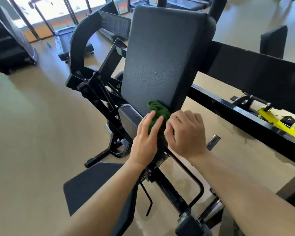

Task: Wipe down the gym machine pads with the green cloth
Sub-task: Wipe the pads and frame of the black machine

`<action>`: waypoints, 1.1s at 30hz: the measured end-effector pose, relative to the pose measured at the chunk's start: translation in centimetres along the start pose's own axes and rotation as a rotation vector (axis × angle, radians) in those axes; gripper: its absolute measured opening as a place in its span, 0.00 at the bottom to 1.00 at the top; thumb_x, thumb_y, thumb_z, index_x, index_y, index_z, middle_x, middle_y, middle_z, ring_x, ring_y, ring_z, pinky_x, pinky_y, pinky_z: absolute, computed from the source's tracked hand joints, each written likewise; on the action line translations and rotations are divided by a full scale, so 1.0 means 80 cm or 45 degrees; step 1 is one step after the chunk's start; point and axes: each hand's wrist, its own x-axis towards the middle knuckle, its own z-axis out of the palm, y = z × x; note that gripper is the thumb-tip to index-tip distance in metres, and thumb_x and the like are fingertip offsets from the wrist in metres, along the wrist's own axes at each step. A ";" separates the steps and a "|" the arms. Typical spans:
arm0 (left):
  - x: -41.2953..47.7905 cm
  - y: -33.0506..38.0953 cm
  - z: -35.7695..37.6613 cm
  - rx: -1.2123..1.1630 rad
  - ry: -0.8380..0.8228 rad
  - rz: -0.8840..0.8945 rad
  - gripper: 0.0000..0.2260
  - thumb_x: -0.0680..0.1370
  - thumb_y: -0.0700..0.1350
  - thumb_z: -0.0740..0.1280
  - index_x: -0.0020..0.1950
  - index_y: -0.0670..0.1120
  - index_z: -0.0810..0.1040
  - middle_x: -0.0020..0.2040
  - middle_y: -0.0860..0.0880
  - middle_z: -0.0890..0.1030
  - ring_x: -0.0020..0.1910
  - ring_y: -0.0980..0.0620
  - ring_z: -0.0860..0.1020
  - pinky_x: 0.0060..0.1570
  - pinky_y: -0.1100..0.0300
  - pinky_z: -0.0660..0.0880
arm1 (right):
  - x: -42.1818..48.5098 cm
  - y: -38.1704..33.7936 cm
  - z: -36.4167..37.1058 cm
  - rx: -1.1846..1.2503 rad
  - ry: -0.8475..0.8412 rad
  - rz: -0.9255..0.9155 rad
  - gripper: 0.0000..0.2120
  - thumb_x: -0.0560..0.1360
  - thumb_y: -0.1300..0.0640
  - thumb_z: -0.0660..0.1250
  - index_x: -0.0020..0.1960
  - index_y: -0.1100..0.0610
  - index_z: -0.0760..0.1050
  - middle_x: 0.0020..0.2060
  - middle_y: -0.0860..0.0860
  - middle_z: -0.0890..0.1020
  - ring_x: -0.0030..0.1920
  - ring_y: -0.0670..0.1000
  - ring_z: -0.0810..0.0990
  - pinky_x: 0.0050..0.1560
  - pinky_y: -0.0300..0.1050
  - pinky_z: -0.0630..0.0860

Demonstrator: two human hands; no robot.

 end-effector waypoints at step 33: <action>0.165 -0.114 -0.008 -1.489 0.553 -2.206 0.09 0.79 0.42 0.63 0.39 0.48 0.75 0.26 0.50 0.74 0.22 0.51 0.71 0.27 0.61 0.72 | 0.105 0.009 0.059 -0.500 -0.051 -0.510 0.10 0.72 0.53 0.61 0.47 0.55 0.78 0.55 0.53 0.83 0.54 0.59 0.81 0.57 0.54 0.69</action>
